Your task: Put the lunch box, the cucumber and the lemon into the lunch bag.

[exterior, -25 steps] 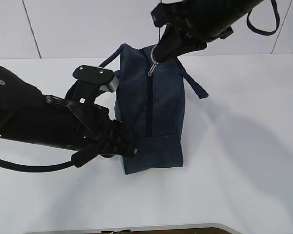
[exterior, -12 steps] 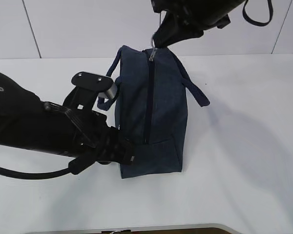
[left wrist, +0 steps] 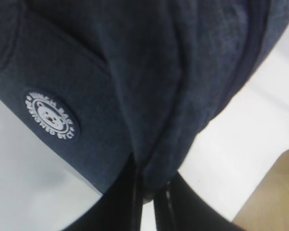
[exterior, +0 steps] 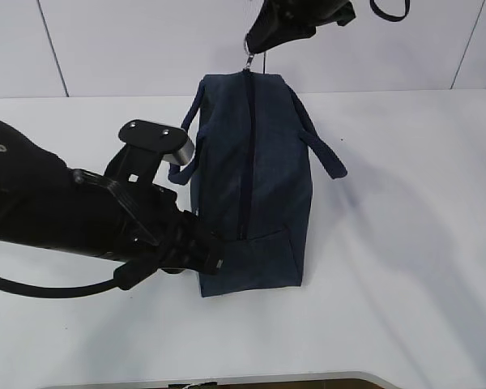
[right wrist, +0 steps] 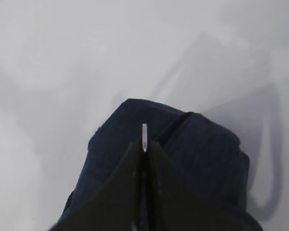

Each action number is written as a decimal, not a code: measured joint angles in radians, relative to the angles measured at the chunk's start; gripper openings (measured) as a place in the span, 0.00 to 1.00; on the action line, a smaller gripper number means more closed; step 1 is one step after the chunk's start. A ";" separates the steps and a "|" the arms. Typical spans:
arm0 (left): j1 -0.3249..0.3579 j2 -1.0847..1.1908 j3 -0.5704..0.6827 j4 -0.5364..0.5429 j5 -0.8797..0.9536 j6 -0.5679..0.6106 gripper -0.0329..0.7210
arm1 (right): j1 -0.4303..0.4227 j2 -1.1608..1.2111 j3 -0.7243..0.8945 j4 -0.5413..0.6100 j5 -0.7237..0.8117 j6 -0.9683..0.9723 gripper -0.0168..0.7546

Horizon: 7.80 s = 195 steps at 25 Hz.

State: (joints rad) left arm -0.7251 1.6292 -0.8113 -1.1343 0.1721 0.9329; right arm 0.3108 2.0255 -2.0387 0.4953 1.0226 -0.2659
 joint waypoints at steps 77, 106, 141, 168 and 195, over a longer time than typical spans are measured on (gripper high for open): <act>0.202 0.110 0.007 0.014 -0.655 0.009 0.04 | -0.094 0.344 -0.451 -0.069 0.237 -0.070 0.03; 0.202 0.151 0.001 0.120 -0.630 0.009 0.04 | -0.080 -0.147 0.236 -0.043 0.220 -0.112 0.03; 0.202 0.152 0.001 0.152 -0.624 0.009 0.05 | -0.148 -0.095 0.242 0.081 0.106 0.583 0.03; 0.203 0.152 0.001 0.147 -0.624 0.009 0.04 | -0.166 0.004 0.242 0.255 -0.003 0.665 0.03; 0.203 0.152 0.001 0.147 -0.620 0.009 0.04 | -0.199 0.035 0.237 0.185 0.068 0.583 0.03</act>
State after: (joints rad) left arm -0.5220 1.7816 -0.8101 -0.9872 -0.4483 0.9415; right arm 0.1119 2.0607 -1.8021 0.6807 1.0906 0.3172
